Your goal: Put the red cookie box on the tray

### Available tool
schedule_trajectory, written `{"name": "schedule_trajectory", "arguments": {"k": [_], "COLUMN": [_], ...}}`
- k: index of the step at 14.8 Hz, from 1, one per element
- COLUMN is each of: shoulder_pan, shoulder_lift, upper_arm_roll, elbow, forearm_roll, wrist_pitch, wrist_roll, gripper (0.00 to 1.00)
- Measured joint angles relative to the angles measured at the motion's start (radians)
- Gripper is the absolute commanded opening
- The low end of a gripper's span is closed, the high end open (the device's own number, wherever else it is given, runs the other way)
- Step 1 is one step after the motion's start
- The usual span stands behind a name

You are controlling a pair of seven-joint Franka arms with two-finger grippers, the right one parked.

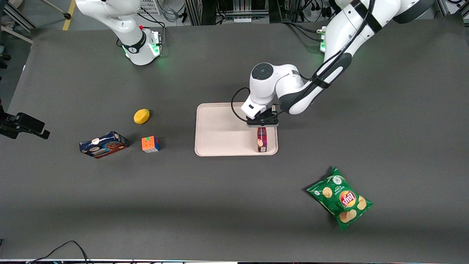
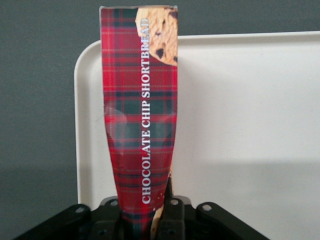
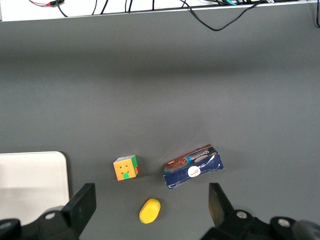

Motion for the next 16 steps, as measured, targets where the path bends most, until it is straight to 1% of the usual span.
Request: {"name": "schedule_trajectory", "arguments": {"k": [9,12,14,16], "shoulder_pan": [0.001,0.004,0.014,0.021], "shoulder_lift": [0.004,0.000,-0.022,-0.060], "upper_arm_roll": [0.002,0.002,-0.008,-0.040], "elbow": [0.014,0.041,0.073,0.131], "forearm_roll": [0.000,0.001,-0.001,-0.041], "wrist_pitch": [0.002,-0.001,-0.046,-0.175], "wrist_roll": [-0.002,-0.002,0.016,0.093], "gripper": [1.00,1.00,1.00,1.00]}}
